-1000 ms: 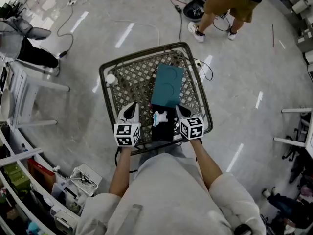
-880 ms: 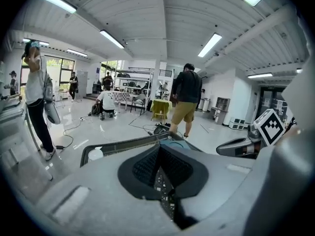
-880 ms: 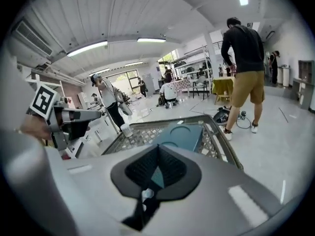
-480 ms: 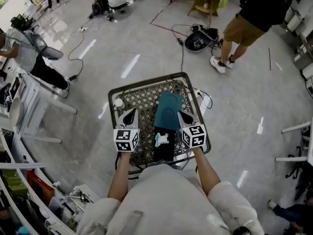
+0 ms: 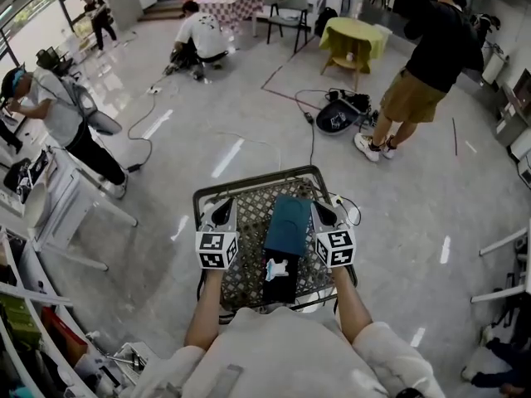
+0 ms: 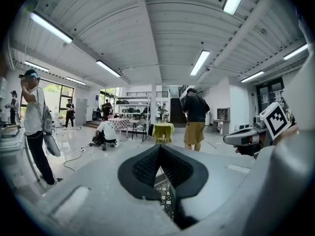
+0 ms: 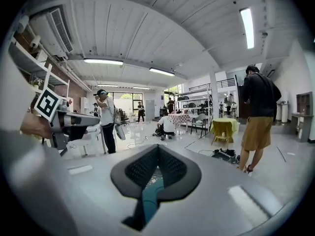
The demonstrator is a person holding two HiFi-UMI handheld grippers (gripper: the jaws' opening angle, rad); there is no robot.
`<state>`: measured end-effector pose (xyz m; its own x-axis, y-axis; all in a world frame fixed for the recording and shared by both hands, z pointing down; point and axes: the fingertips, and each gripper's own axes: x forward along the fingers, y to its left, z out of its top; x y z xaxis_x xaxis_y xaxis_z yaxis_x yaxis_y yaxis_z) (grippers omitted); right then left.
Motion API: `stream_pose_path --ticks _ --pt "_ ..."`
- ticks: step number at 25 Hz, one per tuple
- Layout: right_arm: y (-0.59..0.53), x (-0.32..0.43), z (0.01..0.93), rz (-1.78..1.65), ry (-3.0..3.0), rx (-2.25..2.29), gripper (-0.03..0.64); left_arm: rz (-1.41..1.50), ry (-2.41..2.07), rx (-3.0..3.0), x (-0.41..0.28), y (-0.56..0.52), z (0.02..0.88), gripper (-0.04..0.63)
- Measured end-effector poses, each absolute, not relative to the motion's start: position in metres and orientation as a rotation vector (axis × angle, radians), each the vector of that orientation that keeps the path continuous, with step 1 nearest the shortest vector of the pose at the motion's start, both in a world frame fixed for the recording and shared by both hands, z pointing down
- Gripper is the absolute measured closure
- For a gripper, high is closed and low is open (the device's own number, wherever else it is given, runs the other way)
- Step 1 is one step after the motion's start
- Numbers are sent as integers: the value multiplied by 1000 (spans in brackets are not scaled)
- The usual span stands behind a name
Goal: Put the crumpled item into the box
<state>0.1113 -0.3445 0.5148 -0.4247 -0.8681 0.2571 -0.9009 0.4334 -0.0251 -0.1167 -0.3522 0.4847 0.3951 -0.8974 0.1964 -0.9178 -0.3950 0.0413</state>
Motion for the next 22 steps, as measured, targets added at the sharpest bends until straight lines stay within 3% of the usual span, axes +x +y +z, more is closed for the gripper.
stream_pose_path --ticks 22 --pt "-339 112 481 140 -2473 1624 618 143 -1639 2550 -115 -352 458 592"
